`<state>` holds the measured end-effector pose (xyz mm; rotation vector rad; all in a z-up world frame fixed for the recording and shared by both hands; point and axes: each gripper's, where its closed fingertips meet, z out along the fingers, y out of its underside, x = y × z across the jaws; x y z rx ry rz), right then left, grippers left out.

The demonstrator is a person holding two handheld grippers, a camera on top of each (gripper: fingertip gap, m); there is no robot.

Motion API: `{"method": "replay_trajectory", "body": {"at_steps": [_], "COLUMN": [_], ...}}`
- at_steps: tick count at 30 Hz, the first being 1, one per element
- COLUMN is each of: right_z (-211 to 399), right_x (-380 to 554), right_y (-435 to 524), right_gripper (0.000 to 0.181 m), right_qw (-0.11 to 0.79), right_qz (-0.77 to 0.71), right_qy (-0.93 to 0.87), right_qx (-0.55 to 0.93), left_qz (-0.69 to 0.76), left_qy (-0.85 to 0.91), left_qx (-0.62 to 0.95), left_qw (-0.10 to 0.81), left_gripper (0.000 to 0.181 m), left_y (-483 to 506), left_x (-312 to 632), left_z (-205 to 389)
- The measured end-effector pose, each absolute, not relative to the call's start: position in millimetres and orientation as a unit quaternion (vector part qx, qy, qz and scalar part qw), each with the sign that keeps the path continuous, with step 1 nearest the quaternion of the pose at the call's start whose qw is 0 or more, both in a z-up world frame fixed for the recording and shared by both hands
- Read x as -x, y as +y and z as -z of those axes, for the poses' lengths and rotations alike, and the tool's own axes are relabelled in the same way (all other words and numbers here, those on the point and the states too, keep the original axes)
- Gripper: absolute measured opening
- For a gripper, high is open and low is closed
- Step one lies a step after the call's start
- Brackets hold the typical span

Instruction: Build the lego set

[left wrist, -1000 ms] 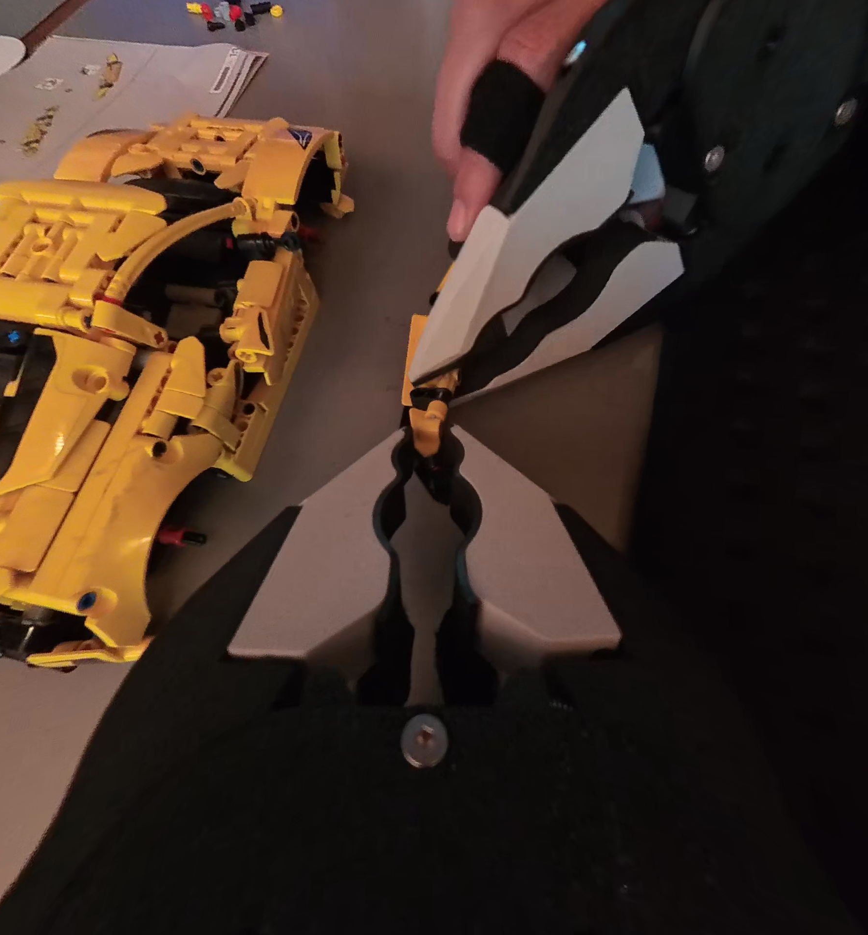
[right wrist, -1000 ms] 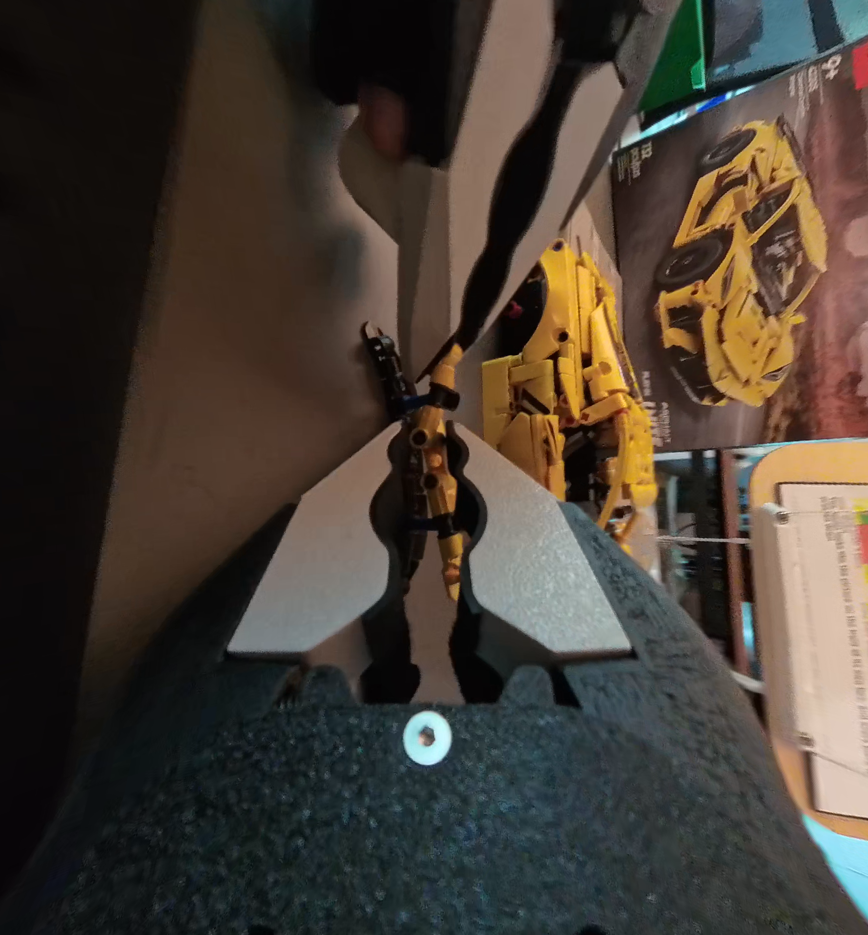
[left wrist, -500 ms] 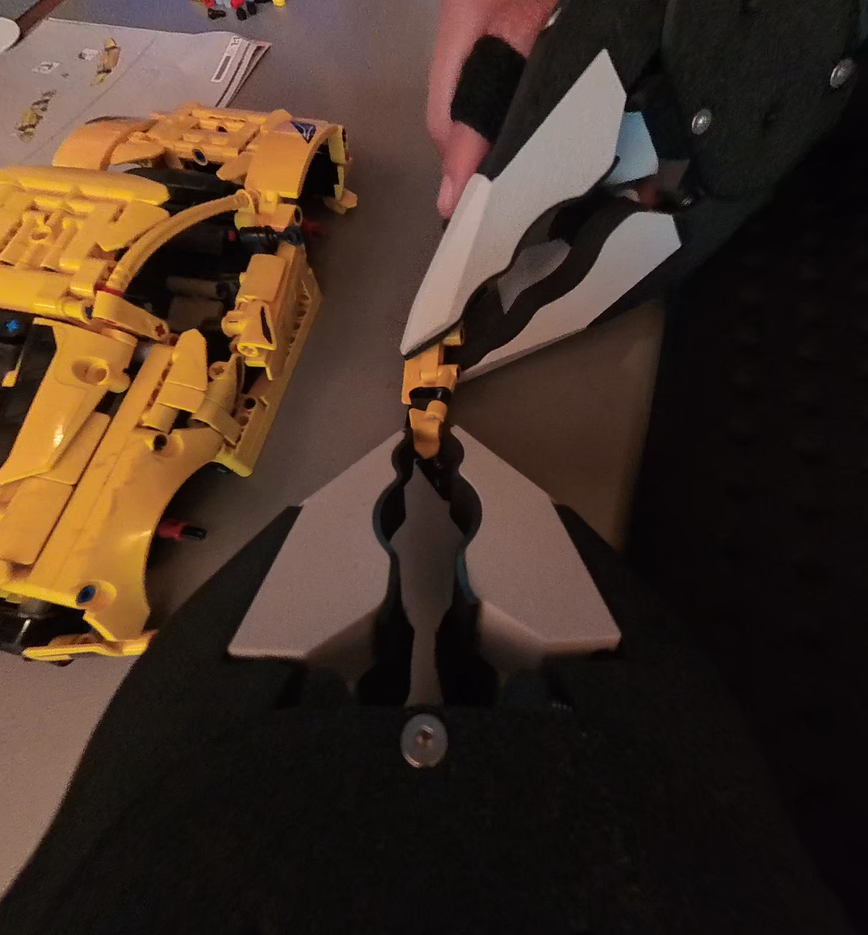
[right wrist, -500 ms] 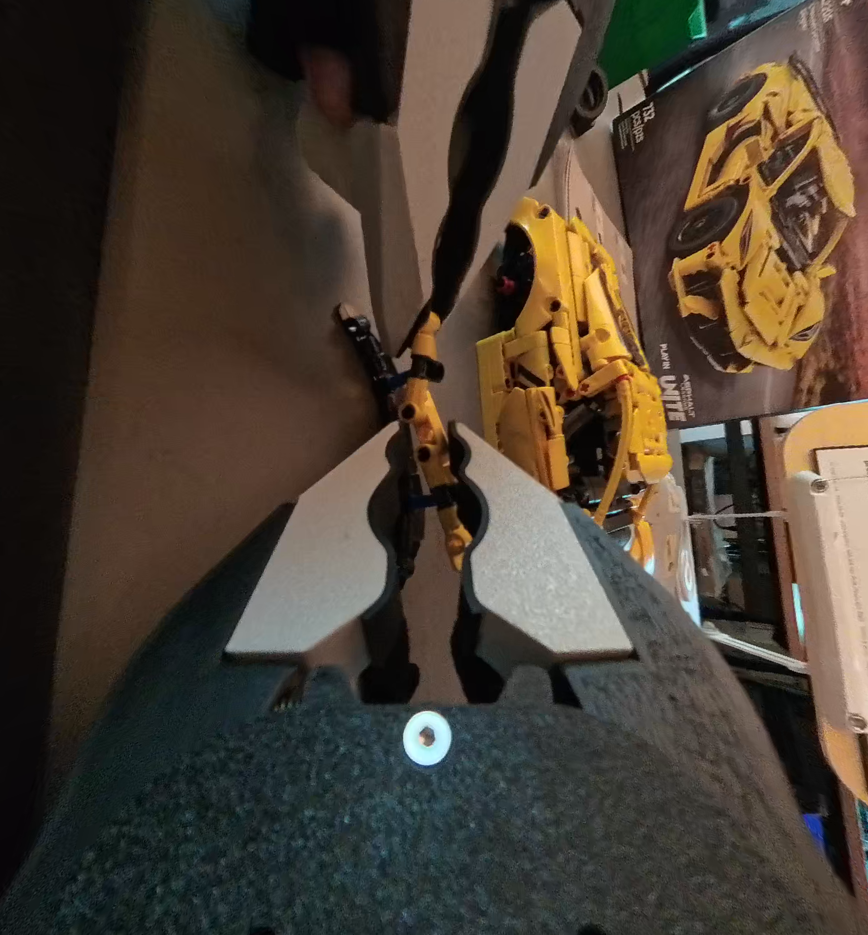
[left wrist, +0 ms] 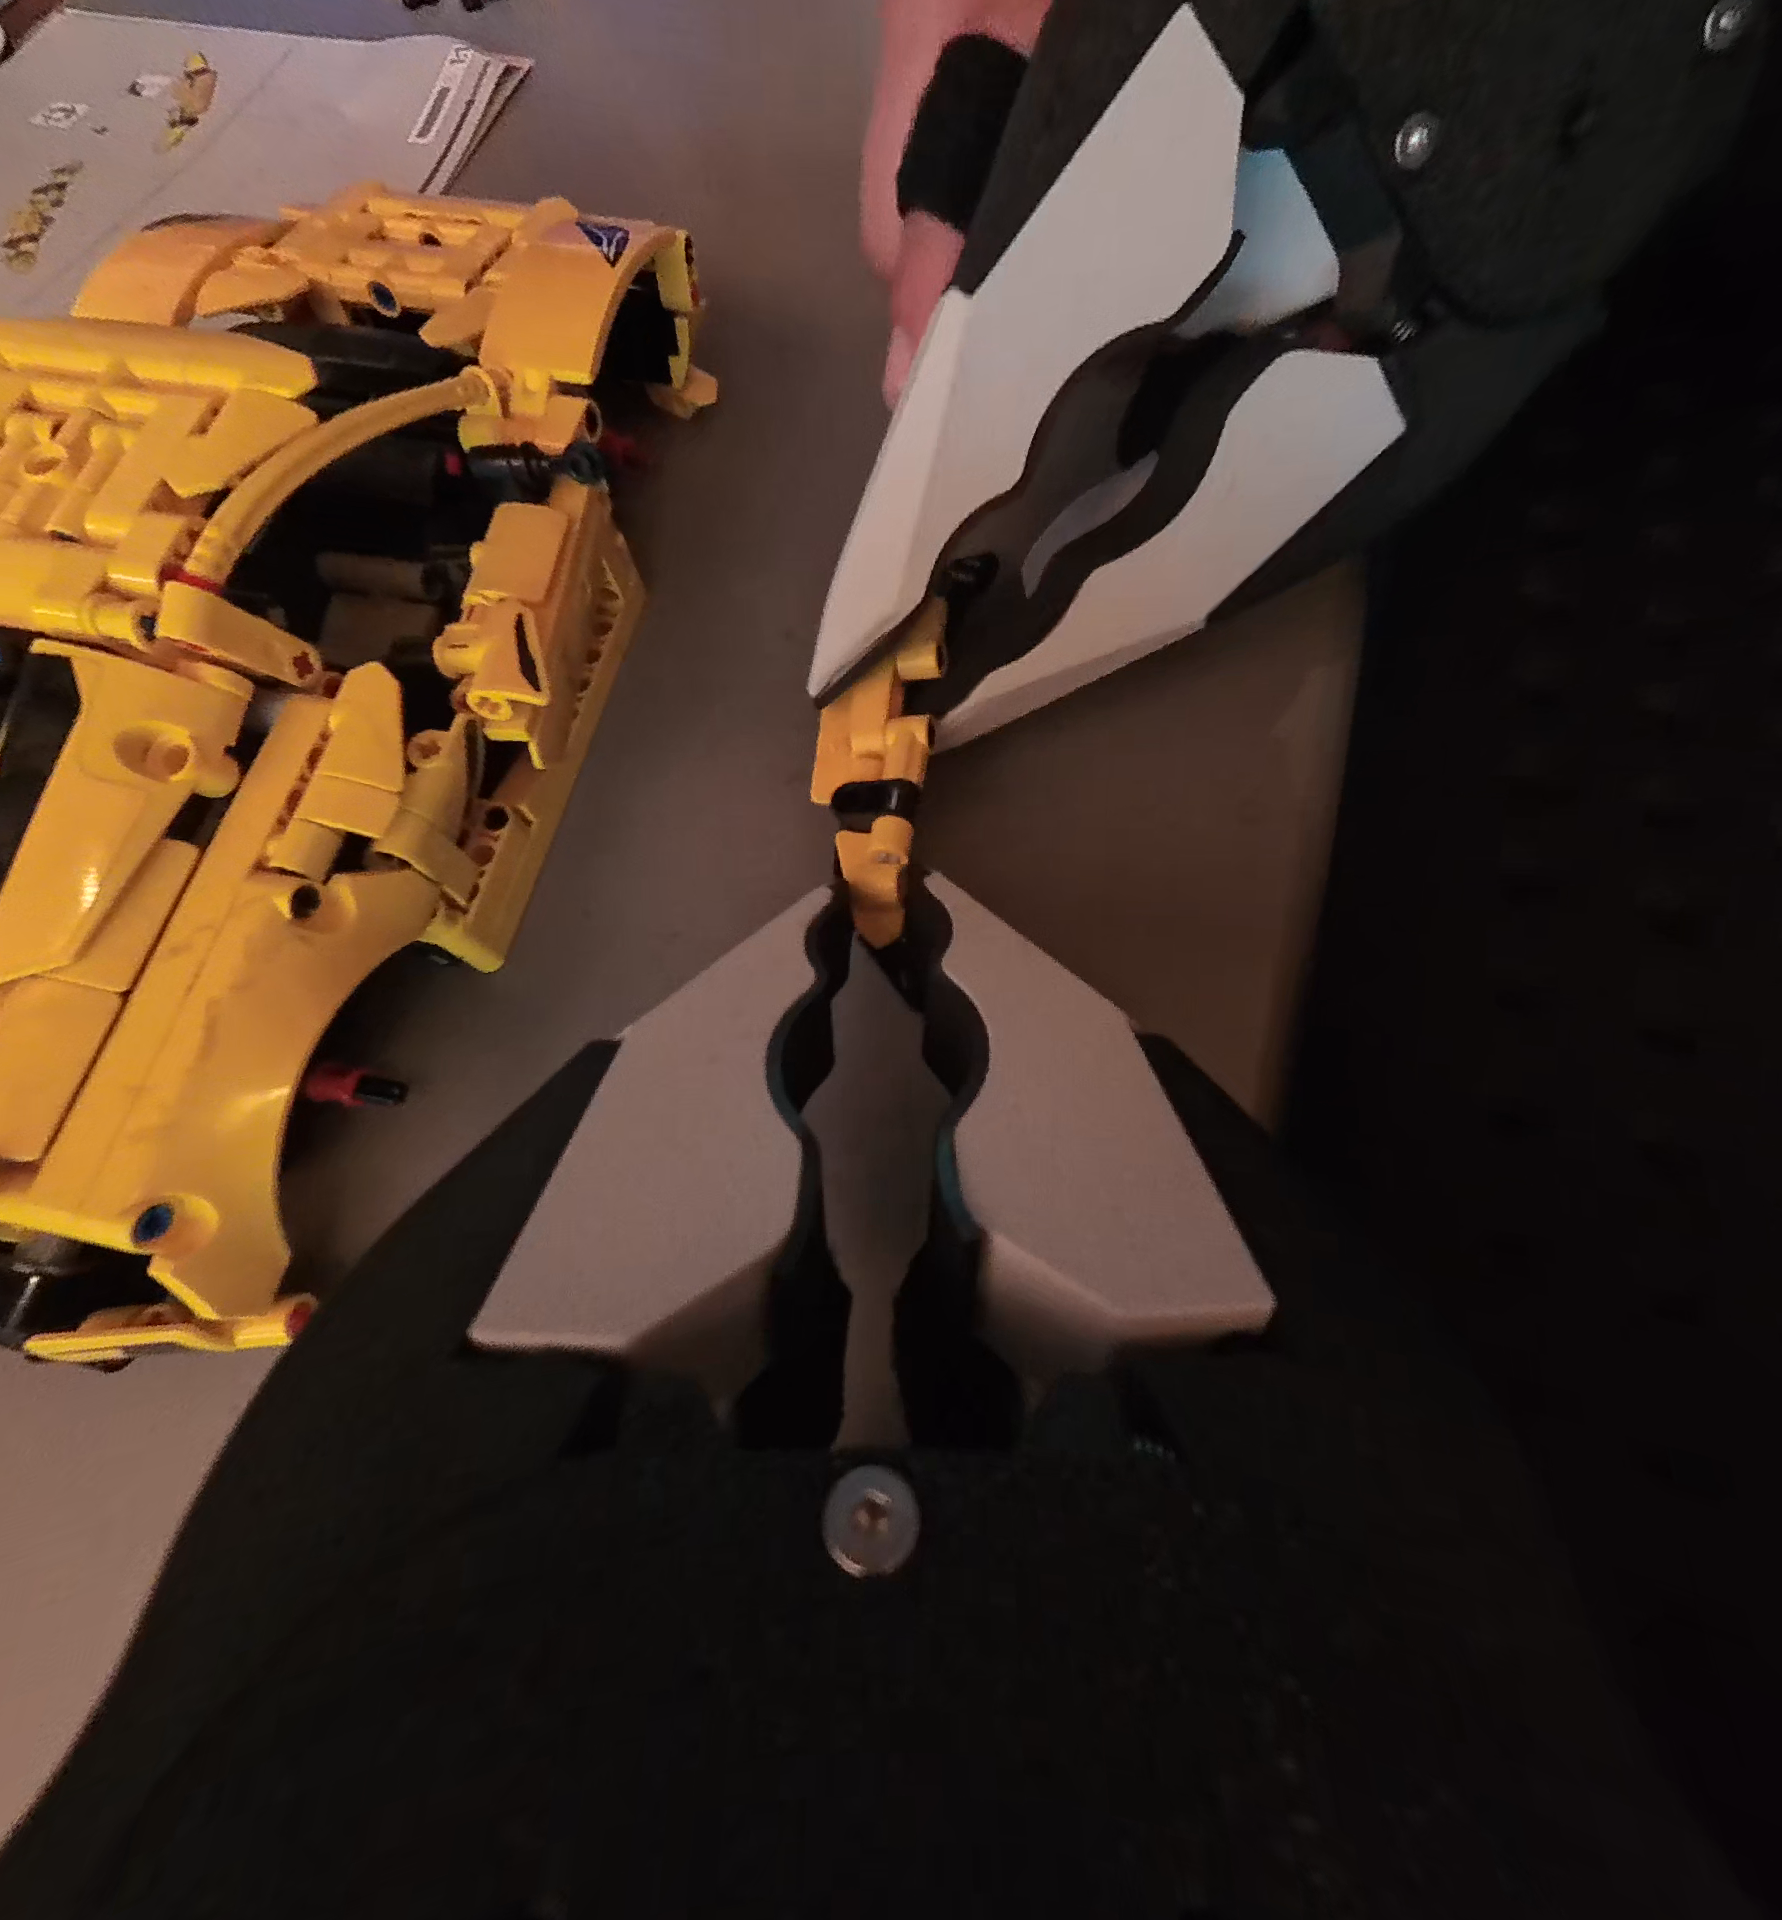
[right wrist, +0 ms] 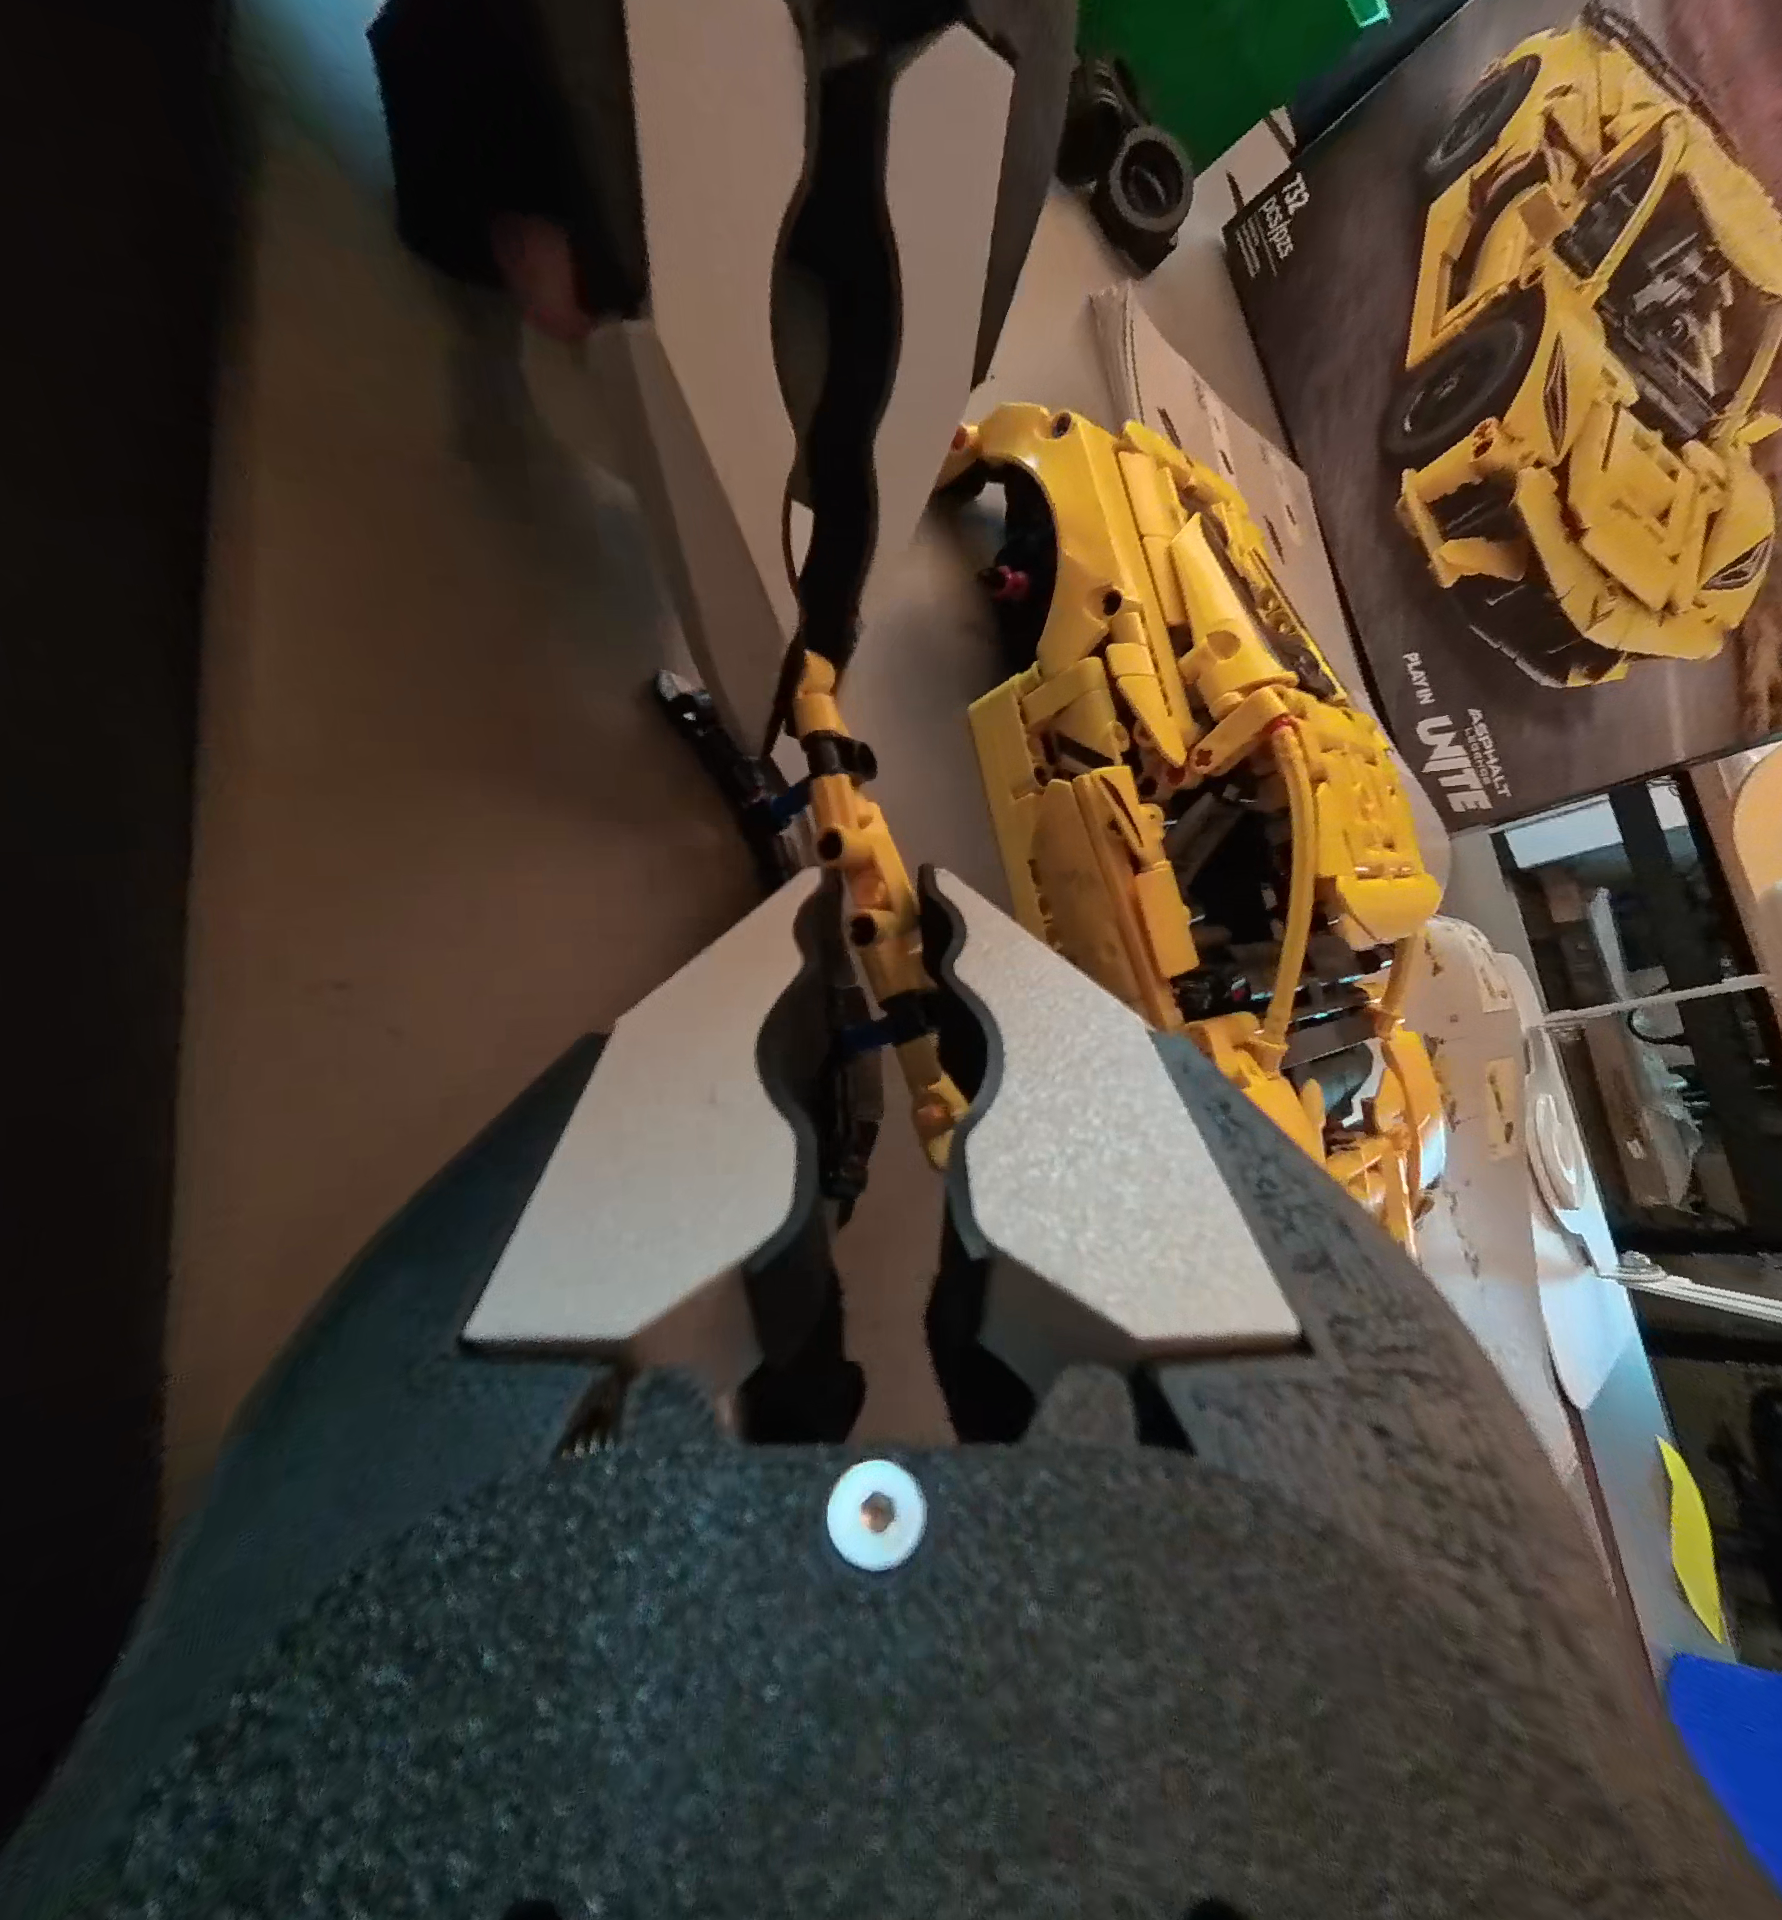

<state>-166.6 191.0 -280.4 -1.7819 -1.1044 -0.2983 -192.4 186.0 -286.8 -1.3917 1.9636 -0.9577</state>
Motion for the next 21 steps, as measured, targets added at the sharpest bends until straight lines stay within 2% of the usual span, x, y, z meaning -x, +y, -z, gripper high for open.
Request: {"method": "replay_trajectory", "body": {"at_steps": [2, 5, 8, 10, 11, 12, 15, 18, 21], "right_z": [282, 275, 261, 262, 261, 258, 254, 255, 268], "right_x": [169, 174, 166, 158, 163, 171, 185, 185, 186], "right_y": [187, 182, 176, 175, 172, 169, 176, 189, 188], "right_gripper": [0.024, 0.048, 0.046, 0.053, 0.049, 0.038, 0.018, 0.018, 0.02], "right_qw": [0.486, 0.493, 0.498, 0.478, 0.463, 0.45, 0.456, 0.467, 0.444], "right_qz": [0.095, 0.006, -0.099, -0.159, -0.197, -0.22, -0.17, -0.089, -0.08], "right_qy": [-0.45, -0.415, -0.362, -0.327, -0.329, -0.344, -0.391, -0.423, -0.441], "right_qx": [0.743, 0.764, 0.782, 0.8, 0.799, 0.795, 0.781, 0.771, 0.776], "left_qz": [0.352, 0.343, 0.334, 0.335, 0.336, 0.337, 0.339, 0.338, 0.338], "left_qy": [0.732, 0.738, 0.747, 0.751, 0.751, 0.751, 0.751, 0.752, 0.752], "left_qx": [0.514, 0.507, 0.494, 0.486, 0.486, 0.486, 0.485, 0.483, 0.483], "left_qw": [0.276, 0.284, 0.294, 0.295, 0.294, 0.294, 0.292, 0.294, 0.295], "left_gripper": [0.01, 0.01, 0.01, 0.01, 0.01, 0.01, 0.01, 0.01, 0.01], "left_y": [186, 185, 184, 181, 181, 181, 180, 180, 180], "left_x": [192, 192, 193, 193, 193, 193, 193, 192, 193], "left_z": [287, 287, 287, 287, 287, 287, 287, 287, 287]}}
